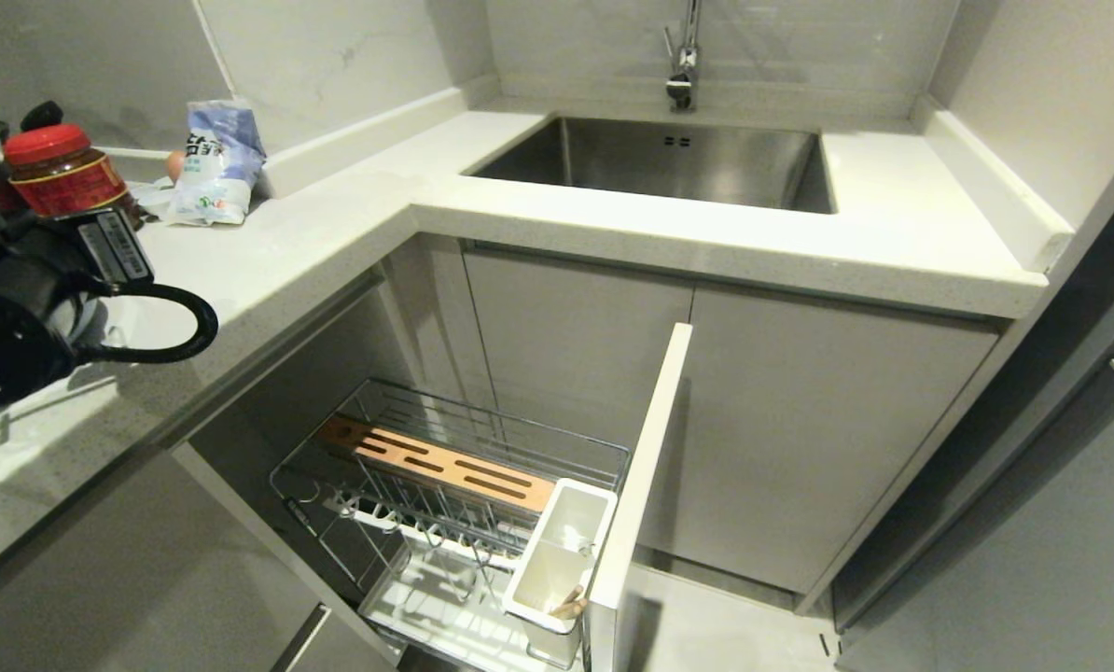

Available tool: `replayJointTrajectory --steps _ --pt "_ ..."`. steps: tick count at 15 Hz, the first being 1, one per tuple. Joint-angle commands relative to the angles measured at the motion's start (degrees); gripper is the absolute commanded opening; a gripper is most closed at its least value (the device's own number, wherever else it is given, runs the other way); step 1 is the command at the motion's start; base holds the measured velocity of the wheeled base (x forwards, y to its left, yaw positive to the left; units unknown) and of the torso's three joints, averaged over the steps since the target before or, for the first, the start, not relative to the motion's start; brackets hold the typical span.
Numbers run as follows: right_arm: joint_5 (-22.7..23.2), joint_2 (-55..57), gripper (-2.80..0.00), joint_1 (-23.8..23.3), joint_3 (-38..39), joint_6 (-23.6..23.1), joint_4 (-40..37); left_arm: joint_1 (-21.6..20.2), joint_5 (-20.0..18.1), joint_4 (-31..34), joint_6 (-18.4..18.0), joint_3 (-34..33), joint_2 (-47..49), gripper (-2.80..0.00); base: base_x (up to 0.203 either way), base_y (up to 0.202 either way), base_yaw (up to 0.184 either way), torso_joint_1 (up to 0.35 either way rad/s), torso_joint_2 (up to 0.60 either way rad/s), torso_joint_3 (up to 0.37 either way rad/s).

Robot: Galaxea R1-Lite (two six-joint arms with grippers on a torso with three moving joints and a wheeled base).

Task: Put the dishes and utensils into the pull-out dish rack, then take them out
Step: Close the cupboard

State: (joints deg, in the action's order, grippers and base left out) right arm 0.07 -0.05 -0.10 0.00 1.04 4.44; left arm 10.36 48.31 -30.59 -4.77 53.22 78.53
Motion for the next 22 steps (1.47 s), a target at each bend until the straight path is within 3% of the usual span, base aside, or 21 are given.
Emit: replayJointTrajectory --steps 1,11,18,19,22 --pt "0.0 0.0 -2.80 0.0 1.5 0.0 0.0 0.0 0.3 -0.4 -0.5 1.5 -0.2 -2.80 0.000 0.000 0.000 0.000 0.00 0.000" --pt "0.0 0.0 -2.80 0.0 1.5 0.0 0.0 -0.3 1.2 0.2 -0.7 3.5 -1.2 -2.80 0.000 0.000 0.000 0.000 0.00 0.000" --pt "0.0 0.0 -2.80 0.0 1.5 0.0 0.0 0.2 0.6 0.4 -0.7 6.0 -11.6 -2.80 0.000 0.000 0.000 0.000 0.00 0.000" --pt "0.0 0.0 -2.80 0.0 1.5 0.0 0.0 -0.5 0.7 0.9 -0.8 6.0 -13.5 -2.80 0.000 0.000 0.000 0.000 0.00 0.000" --pt "0.0 0.0 -2.80 0.0 1.5 0.0 0.0 -8.2 -0.5 3.6 0.1 4.7 -18.2 -2.80 0.000 0.000 0.000 0.000 0.00 0.000"
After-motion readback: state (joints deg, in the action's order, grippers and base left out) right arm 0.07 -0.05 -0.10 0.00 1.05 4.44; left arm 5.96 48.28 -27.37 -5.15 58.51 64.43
